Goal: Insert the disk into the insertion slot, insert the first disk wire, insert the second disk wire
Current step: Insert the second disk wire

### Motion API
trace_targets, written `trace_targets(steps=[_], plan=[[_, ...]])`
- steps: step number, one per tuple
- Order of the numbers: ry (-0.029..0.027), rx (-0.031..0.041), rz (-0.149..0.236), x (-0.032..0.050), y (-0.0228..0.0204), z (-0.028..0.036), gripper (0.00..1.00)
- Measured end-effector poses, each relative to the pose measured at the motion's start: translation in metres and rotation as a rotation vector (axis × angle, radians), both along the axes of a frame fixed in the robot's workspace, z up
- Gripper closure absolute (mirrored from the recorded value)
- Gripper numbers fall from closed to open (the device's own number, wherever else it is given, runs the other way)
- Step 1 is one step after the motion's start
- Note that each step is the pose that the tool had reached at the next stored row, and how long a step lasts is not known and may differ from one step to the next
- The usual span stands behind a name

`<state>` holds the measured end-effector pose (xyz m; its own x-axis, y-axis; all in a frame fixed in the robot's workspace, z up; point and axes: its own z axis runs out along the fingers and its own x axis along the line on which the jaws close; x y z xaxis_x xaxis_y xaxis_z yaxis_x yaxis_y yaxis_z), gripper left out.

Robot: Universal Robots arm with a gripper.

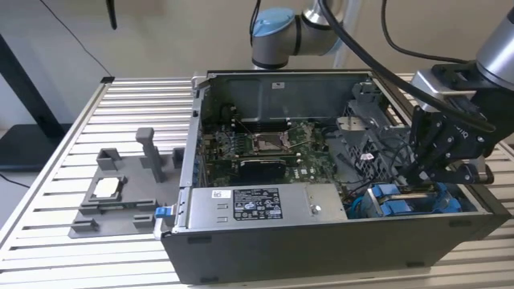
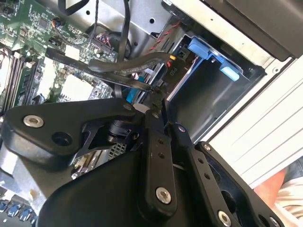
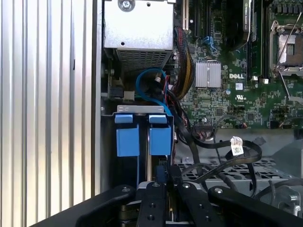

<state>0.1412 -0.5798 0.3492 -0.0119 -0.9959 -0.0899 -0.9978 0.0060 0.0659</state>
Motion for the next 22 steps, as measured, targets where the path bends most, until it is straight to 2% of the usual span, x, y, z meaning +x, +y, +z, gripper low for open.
trace_targets(steps=[7, 22], plan=[[0.0004, 0.0038, -0.005, 0.0005, -0.0001, -0.0029, 0.84], [0.0004, 0.0042, -0.005, 0.0015, 0.0, -0.0063, 0.84]])
